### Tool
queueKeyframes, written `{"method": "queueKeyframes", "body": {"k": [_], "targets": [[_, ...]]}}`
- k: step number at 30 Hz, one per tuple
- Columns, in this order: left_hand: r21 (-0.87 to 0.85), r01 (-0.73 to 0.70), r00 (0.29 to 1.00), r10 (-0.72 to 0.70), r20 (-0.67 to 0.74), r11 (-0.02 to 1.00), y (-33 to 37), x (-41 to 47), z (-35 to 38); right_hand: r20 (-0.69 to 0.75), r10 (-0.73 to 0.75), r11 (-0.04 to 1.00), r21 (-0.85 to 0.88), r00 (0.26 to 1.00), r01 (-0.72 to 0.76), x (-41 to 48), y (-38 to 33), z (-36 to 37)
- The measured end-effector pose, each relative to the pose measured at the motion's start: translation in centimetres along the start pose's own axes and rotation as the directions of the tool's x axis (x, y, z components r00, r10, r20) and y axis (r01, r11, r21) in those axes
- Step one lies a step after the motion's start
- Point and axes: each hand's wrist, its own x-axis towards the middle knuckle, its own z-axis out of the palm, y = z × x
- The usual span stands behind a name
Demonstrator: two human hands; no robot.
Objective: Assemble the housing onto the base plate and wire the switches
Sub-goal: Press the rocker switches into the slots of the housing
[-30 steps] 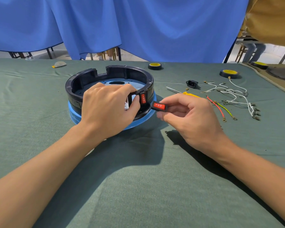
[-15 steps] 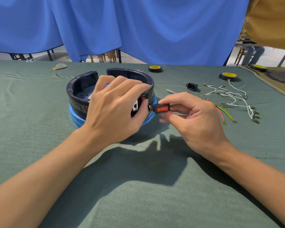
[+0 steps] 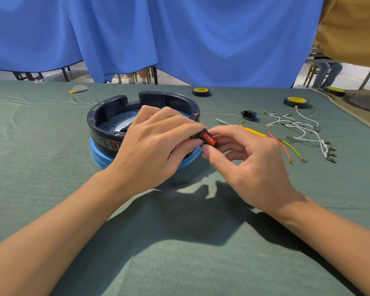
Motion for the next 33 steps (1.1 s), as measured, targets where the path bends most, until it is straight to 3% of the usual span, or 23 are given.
{"method": "queueKeyframes", "body": {"k": [3,6,12,15,18,24,33], "targets": [[0.051,0.03,0.999,-0.031,0.02,0.998,-0.4,0.0,-0.2,-0.001,0.063,0.998,-0.02,0.998,-0.063,-0.1,0.2,0.3],[0.163,0.165,0.984,-0.173,0.037,0.973,-1.1,0.0,-0.9,-0.005,0.162,0.987,0.007,0.987,-0.162,0.0,0.5,0.3],[0.133,0.215,0.93,-0.245,0.273,0.968,-3.1,-0.6,-2.5,-0.038,0.168,0.981,-0.09,0.985,-0.17,0.3,0.8,0.2],[0.123,0.262,0.928,-0.285,0.24,0.957,-2.9,-0.8,-2.2,-0.09,0.113,0.973,-0.194,0.99,-0.128,0.6,0.5,0.2],[0.119,0.33,0.915,-0.348,0.205,0.937,-2.0,-0.7,-1.4,-0.121,0.127,0.975,-0.165,0.984,-0.146,0.7,0.3,0.5],[0.241,0.333,0.915,-0.374,0.15,0.912,-0.1,-0.2,-0.5,-0.067,0.089,0.982,-0.159,0.994,-0.099,0.5,0.1,1.0],[0.267,0.339,0.923,-0.375,0.092,0.902,1.0,0.1,0.0,-0.071,0.075,0.975,-0.202,0.995,-0.088,0.7,0.5,1.2]]}}
